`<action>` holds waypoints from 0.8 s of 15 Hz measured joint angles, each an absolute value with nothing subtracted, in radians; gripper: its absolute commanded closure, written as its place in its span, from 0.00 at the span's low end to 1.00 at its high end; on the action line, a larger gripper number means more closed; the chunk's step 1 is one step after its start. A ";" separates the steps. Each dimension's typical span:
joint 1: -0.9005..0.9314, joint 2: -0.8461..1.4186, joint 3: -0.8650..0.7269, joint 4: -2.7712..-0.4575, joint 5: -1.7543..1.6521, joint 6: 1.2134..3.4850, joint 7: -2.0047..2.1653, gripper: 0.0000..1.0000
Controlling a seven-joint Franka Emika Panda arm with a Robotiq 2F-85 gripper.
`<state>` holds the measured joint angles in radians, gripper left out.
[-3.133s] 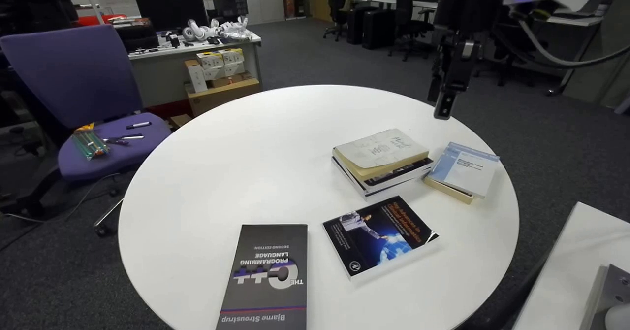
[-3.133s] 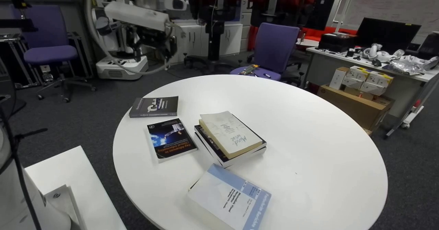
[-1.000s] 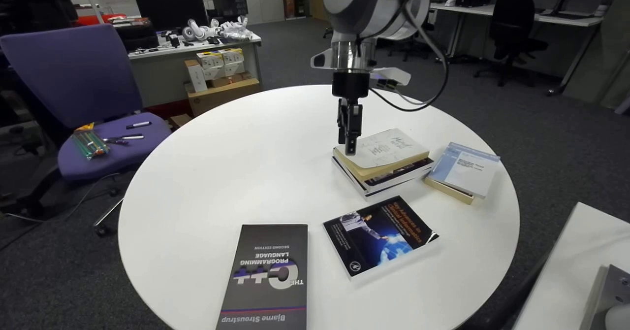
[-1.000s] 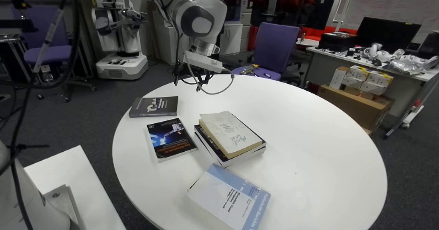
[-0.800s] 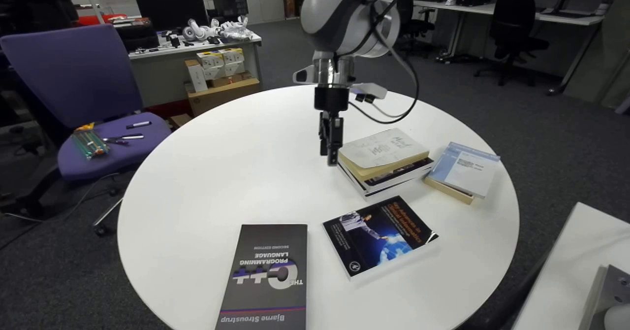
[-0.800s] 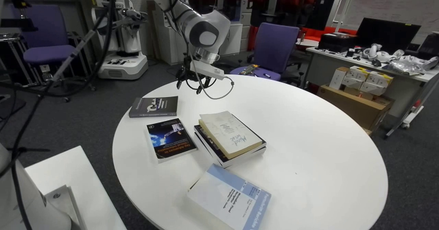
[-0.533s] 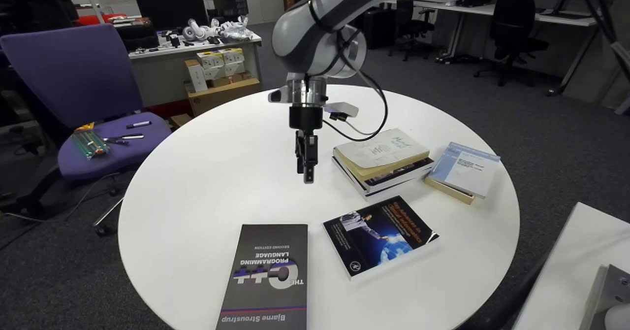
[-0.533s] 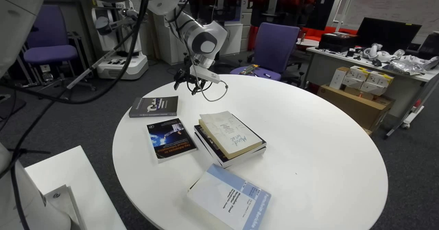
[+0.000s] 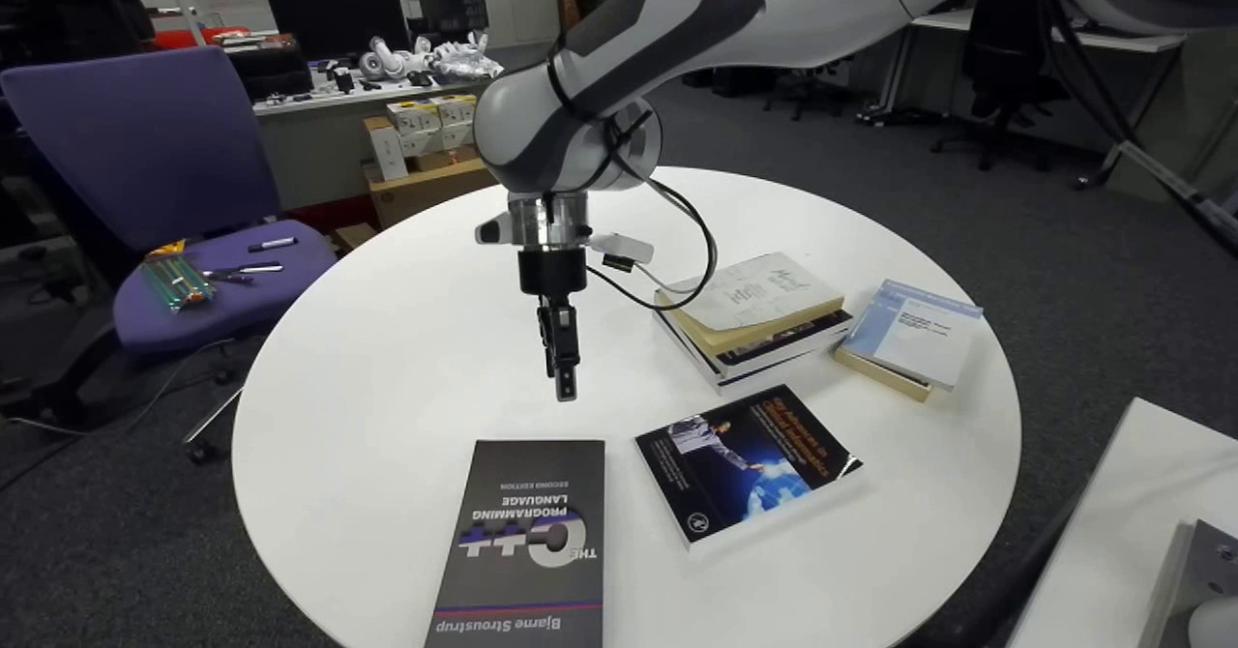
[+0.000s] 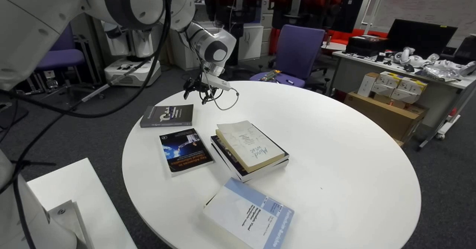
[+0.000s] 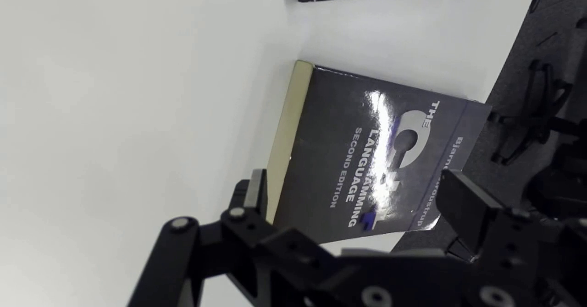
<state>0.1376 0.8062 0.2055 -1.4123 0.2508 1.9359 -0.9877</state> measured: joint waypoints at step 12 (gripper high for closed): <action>0.133 0.886 0.229 -1.405 0.250 1.937 -0.988 0.00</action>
<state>0.1331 0.8865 0.2293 -1.4048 0.2502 1.9374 -0.9877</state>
